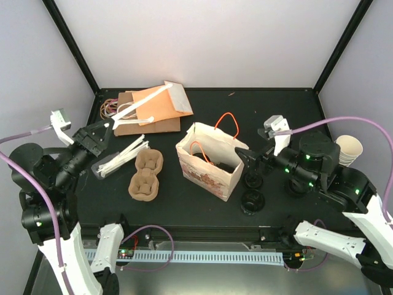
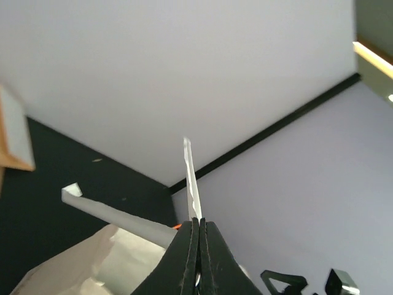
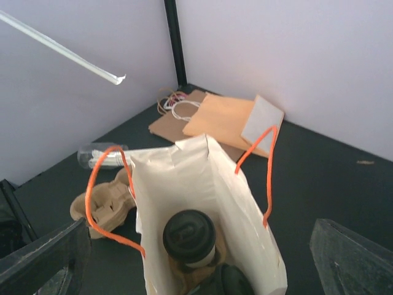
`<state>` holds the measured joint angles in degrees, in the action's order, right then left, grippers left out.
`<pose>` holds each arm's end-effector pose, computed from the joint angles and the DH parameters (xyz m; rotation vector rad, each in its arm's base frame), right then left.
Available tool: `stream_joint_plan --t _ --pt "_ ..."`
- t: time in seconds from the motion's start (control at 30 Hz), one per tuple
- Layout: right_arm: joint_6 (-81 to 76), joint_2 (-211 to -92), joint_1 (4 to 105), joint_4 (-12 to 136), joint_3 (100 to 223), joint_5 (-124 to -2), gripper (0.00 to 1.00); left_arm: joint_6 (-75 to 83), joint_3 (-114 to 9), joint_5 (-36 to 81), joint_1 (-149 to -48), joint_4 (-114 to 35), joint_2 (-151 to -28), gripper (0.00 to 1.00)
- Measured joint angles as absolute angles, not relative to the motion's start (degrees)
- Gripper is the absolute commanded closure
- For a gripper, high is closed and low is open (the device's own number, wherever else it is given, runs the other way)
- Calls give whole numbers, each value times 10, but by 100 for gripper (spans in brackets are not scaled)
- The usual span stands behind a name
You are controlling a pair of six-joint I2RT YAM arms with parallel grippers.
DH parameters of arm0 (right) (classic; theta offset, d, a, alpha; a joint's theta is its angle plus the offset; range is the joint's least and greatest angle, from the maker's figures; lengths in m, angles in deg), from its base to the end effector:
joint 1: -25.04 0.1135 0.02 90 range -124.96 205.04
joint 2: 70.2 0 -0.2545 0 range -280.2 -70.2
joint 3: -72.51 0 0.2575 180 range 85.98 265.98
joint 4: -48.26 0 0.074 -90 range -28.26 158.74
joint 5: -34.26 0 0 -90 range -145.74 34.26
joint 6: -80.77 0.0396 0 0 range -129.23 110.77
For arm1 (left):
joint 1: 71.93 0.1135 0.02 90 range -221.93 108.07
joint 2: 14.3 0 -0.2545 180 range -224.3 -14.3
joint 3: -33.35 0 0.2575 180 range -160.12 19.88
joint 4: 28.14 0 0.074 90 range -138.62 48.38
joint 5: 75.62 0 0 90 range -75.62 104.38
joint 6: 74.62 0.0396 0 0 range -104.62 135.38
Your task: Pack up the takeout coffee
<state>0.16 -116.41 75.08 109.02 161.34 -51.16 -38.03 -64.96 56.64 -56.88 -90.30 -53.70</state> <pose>0.0931 0.1062 0.4363 -0.6197 1.8344 0.6280 0.0643 -0.0103 0.4897 -0.4238 1.6786 -1.0984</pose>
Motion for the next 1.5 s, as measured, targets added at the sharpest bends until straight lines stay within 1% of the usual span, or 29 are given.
stream_joint_plan --t 0.3,0.43,0.5,0.57,0.63,0.7,0.8,1.2,1.5 --pt "-29 -1187 751 1099 1682 -511 0 -436 -669 624 -571 -764 -568 98" --pt "-37 -1198 751 1106 1712 -498 0 -454 -669 628 -596 -714 -591 98" --pt "-40 -1202 751 1107 1725 -488 0 -457 -671 621 -637 -698 -609 98" --pt "-41 -1204 751 1109 1734 -478 0 -453 -678 612 -703 -689 -639 98" --pt "-41 -1206 751 1109 1738 -470 0 -442 -702 600 -775 -691 -677 98" --pt "-40 -1207 751 1112 1739 -462 0 -418 -750 597 -837 -697 -728 99" --pt "-36 -1205 751 1115 1740 -450 0 -384 -804 597 -869 -711 -779 99" --pt "-27 -1154 751 1115 1733 -393 0 -324 -765 656 -881 -712 -728 98" --pt "-27 -1164 750 1116 1718 -387 0 -279 -758 692 -881 -726 -748 98"
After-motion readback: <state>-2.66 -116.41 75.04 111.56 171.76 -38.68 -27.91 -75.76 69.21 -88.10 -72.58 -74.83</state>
